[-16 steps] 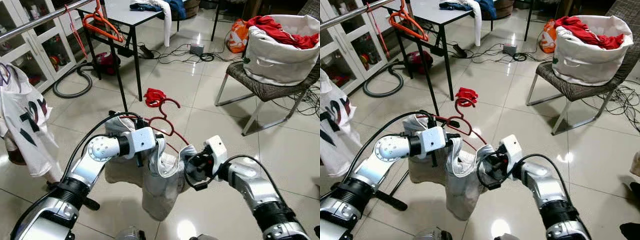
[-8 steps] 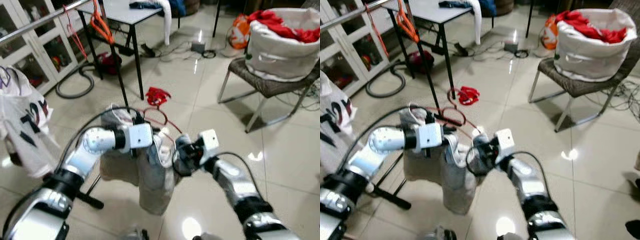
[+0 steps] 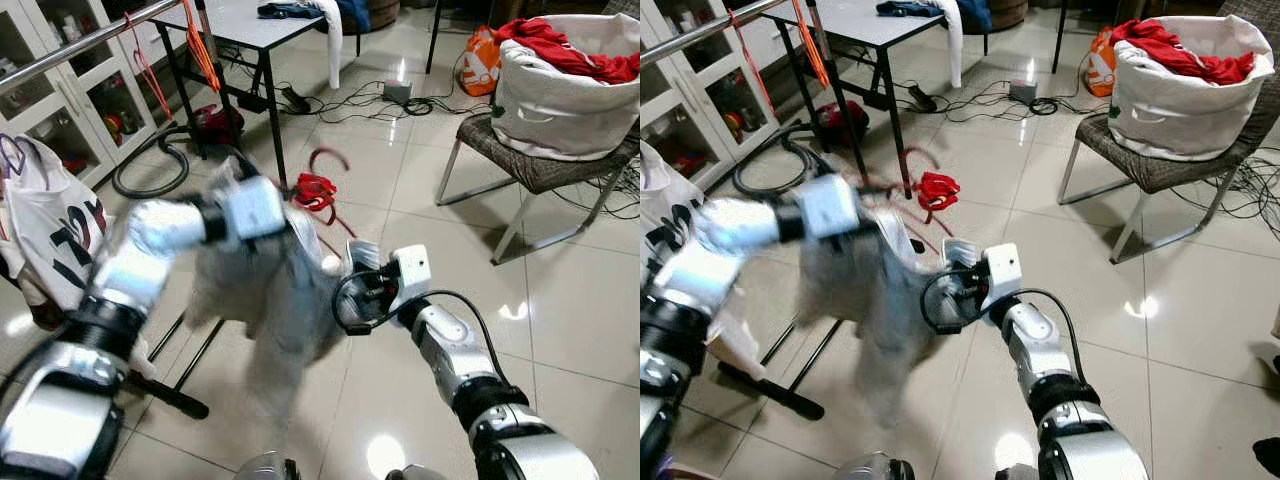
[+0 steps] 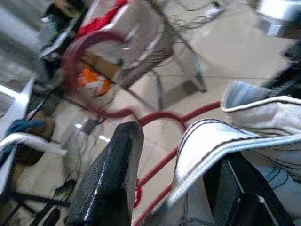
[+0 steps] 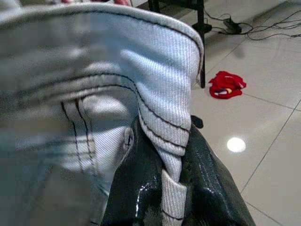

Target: Hang hanger

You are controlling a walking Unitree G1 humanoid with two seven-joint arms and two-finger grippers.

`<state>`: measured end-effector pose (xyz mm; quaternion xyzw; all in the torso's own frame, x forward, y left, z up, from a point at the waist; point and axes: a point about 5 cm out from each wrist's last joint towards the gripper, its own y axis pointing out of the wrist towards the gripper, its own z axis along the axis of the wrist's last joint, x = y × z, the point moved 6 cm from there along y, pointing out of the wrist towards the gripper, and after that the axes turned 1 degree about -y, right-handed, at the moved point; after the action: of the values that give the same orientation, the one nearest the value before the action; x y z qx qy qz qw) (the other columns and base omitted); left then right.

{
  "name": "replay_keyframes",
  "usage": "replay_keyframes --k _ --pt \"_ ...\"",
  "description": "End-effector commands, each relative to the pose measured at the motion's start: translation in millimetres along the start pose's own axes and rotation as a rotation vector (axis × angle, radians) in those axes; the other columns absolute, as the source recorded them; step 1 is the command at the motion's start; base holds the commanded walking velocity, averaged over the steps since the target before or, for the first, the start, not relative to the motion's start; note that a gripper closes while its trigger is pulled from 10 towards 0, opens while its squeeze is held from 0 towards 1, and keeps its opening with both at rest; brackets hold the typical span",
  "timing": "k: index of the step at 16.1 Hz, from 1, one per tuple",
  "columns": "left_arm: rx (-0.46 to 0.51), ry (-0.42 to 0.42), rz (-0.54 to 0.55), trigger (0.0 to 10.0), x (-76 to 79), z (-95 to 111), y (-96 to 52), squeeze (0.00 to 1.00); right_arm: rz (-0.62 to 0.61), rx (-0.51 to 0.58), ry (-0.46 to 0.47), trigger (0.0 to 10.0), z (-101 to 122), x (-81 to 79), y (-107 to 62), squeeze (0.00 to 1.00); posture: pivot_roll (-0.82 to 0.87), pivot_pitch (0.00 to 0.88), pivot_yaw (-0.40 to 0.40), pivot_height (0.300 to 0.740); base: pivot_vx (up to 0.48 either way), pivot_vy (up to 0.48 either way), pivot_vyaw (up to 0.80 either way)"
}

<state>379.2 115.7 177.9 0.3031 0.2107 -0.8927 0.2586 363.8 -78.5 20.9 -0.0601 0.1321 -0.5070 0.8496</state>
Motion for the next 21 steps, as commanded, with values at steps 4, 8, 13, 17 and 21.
replay_keyframes --k 4,8,13,17,21 --pt "-0.008 -0.015 -0.02 10.0 3.9 -3.0 -6.2 0.0 -0.011 0.028 0.003 10.0 6.4 1.3 2.8 0.1 -0.05 0.0 0.098 0.74 0.0 0.0 0.0" --pt "-0.005 -0.087 -0.065 10.0 28.1 -10.6 3.6 0.0 -0.017 0.029 0.005 10.0 6.2 2.7 3.0 0.1 -0.05 0.0 0.1 0.74 0.0 0.0 0.0" --pt "-0.094 -0.42 0.141 10.0 28.5 -61.6 -6.8 0.0 -0.031 0.035 -0.004 10.0 9.0 8.5 2.0 0.1 -0.06 0.0 0.104 0.74 0.0 0.0 0.0" --pt "-0.226 -0.893 0.441 10.0 70.8 -123.6 -15.9 0.0 -0.036 0.06 0.002 10.0 14.4 14.3 -1.2 0.11 -0.07 0.0 0.091 0.74 0.0 0.0 0.0" --pt "-0.311 -1.053 0.706 10.0 103.6 -151.9 -29.0 0.0 -0.054 0.073 -0.004 10.0 11.6 27.7 -14.0 0.1 -0.08 0.0 0.076 0.74 0.0 0.0 0.0"
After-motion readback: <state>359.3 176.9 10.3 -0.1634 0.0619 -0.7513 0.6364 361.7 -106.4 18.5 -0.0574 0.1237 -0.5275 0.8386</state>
